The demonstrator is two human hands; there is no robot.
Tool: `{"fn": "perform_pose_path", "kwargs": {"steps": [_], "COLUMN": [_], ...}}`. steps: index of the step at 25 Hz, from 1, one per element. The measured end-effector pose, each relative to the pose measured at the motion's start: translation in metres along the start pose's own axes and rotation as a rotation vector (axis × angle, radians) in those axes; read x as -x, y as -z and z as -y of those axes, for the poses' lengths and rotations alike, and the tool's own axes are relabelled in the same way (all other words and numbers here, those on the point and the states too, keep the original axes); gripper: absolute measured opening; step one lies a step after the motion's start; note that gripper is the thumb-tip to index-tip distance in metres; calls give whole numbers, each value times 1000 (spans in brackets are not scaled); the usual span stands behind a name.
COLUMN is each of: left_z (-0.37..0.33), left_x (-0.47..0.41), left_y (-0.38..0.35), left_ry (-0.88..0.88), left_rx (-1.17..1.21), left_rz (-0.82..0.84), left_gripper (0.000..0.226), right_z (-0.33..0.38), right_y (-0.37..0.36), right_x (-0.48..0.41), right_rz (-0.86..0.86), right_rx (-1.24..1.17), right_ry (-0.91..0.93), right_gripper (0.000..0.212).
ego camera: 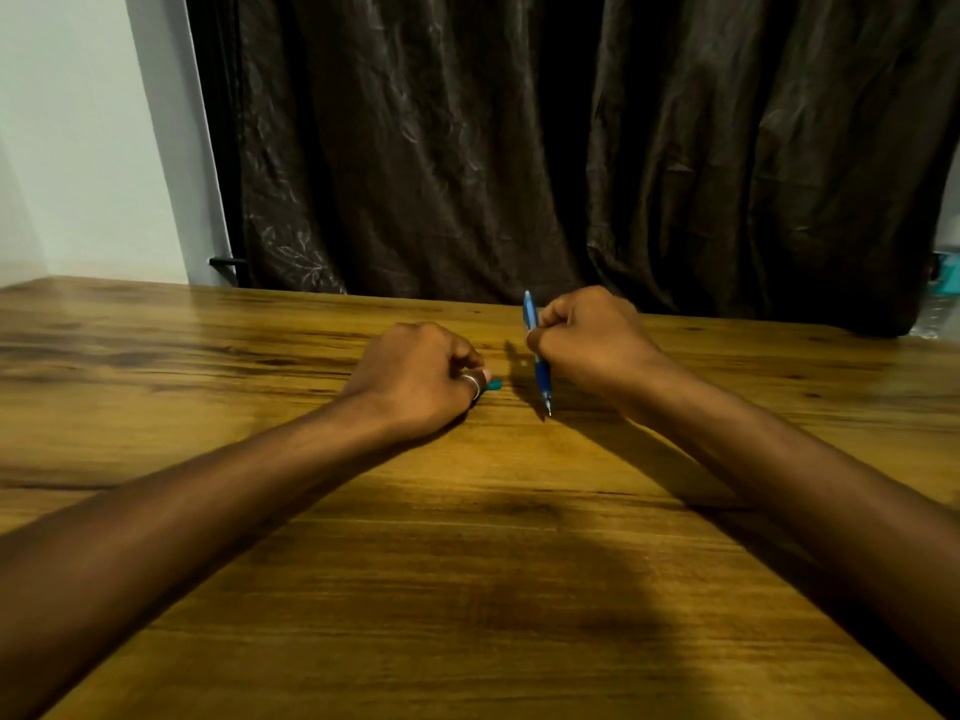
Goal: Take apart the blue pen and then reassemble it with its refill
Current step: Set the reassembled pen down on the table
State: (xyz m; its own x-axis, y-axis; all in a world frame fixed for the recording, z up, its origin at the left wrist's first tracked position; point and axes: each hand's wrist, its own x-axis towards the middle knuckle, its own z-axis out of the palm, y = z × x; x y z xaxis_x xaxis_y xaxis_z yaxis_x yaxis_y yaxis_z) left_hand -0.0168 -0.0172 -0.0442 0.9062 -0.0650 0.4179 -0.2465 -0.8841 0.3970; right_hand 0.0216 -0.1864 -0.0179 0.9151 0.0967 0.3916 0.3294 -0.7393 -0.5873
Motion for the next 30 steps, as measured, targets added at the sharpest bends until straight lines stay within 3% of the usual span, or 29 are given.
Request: {"fn": "perform_pose_path", "kwargs": {"steps": [6, 11, 17, 30], "left_z": [3, -1, -5, 1], "left_x": [-1, -2, -4, 4], "left_y": [2, 0, -6, -10], "left_ry": [-42, 6, 24, -66], "left_rx": [-52, 61, 135, -5], "left_rz": [39, 68, 69, 17], "left_gripper": [18, 13, 17, 18], "right_z": [0, 4, 10, 9], "right_y": [-3, -5, -6, -9], "right_x": [0, 5, 14, 17], "right_rz": [119, 220, 206, 224], "right_rx": [152, 258, 293, 308], "right_ry": [-56, -31, 29, 45], "right_gripper": [12, 16, 27, 23]}}
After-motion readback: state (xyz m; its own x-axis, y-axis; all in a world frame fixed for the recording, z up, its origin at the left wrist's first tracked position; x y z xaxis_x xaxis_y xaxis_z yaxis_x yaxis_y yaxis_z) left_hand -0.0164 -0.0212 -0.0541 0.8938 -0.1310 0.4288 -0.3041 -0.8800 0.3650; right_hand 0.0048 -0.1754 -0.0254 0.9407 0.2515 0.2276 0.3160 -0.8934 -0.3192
